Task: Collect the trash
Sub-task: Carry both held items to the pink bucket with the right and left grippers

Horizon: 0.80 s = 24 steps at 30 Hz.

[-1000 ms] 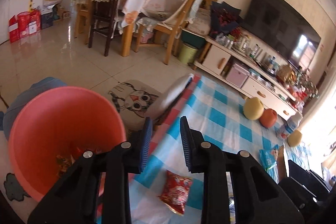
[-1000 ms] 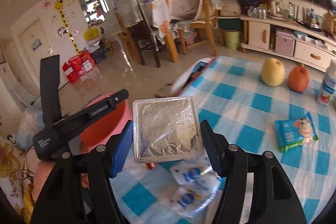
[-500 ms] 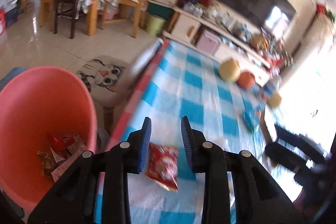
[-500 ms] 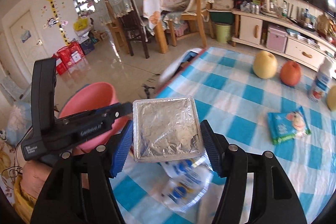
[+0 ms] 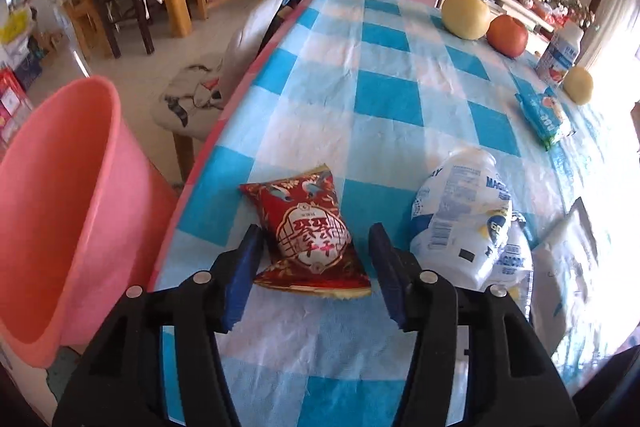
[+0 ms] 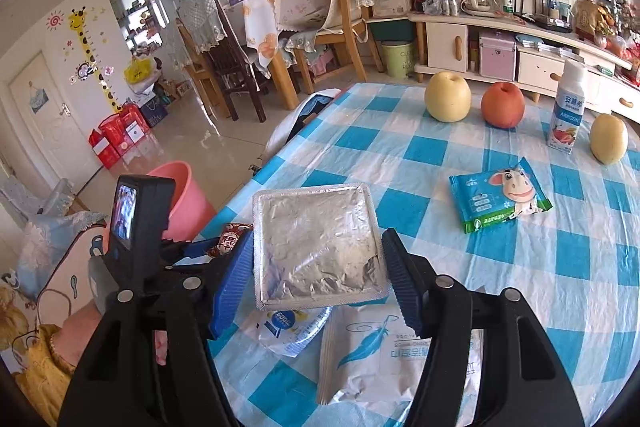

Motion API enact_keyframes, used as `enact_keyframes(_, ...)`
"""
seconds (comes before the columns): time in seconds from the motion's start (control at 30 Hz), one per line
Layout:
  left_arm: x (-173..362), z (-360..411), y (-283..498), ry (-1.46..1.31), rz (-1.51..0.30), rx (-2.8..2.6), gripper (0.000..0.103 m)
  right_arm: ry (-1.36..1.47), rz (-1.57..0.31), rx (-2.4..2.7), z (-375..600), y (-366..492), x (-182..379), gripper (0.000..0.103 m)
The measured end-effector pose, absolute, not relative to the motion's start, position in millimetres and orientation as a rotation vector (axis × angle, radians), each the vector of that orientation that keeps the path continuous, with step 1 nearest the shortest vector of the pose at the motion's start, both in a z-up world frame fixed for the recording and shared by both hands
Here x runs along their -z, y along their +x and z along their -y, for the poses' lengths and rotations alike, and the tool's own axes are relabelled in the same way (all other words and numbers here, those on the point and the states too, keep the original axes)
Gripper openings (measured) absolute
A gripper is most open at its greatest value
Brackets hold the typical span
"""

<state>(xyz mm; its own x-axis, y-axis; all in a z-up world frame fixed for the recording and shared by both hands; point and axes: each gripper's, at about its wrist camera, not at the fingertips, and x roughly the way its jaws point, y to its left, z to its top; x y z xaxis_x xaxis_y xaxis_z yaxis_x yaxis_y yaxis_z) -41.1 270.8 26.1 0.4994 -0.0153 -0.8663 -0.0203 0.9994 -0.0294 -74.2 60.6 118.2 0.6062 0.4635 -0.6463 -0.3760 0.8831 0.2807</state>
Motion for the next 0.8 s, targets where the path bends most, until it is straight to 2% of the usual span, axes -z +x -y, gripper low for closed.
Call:
enact_keyframes(0.07,-25,-267,-41,-0.005,-1.037,-0.02,0.055,0.12,-0.782,-0.487,-58,-76,-116,0.065)
enact_keyframes(0.13,-27,-266,-41,-0.003,-1.023,-0.025,0.047,0.118,-0.783,-0.485,-56,-76,-114,0.065)
enact_keyframes(0.27,-27,-263,-37,-0.029,-1.01,-0.013,0.044,0.117,-0.776,-0.476,-52,-78,-115,0.065)
enact_keyframes(0.53,-47,-275,-40,-0.168,-0.914,0.024,0.043,0.111,-0.767,-0.501,-62,-80,-118,0.065)
enact_keyframes(0.8,-88,-333,-62,-0.385,-0.688,-0.093,0.044,0.054,-0.782,-0.615,-121,-82,-121,0.065)
